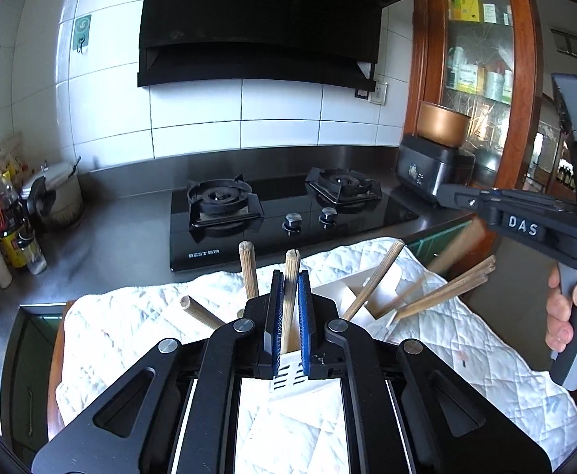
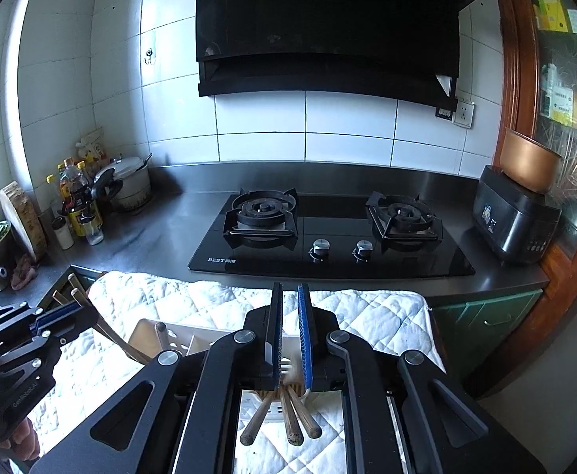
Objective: Organize utensils
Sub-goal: 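Open both tools over the holder and move them back to the cloth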
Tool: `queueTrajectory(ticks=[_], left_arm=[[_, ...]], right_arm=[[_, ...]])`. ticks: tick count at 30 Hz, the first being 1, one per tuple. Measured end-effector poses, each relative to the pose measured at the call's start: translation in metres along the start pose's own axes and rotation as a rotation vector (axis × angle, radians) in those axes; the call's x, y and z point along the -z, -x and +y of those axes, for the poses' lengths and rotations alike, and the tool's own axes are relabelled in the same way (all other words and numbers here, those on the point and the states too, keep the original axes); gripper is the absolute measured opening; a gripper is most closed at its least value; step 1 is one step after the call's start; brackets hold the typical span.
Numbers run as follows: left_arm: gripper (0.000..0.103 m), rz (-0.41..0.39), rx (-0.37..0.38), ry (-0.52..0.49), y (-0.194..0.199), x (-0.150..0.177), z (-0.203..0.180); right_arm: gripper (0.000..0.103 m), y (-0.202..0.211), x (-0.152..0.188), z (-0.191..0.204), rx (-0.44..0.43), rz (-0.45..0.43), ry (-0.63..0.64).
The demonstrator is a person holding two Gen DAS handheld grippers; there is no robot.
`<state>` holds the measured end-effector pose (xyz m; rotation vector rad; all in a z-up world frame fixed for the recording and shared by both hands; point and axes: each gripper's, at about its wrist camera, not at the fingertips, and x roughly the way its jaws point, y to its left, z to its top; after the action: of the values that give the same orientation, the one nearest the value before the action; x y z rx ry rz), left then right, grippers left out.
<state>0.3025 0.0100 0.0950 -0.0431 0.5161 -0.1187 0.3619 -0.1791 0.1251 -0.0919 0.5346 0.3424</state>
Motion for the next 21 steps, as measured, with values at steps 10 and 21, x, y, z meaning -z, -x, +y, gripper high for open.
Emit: queueTrajectory(ticks=[10,21], left_arm=[[0.009,-0.046,0.036,0.004,0.029,0.000,-0.010],[0.032,-0.075,0.067,0.014,0.097,0.043,-0.027]], right_arm=[[0.026,0.059,0.011,-0.005,-0.014,-0.071,0.000],[0.045,0.121,0.106,0.030,-0.053,-0.004,0.127]])
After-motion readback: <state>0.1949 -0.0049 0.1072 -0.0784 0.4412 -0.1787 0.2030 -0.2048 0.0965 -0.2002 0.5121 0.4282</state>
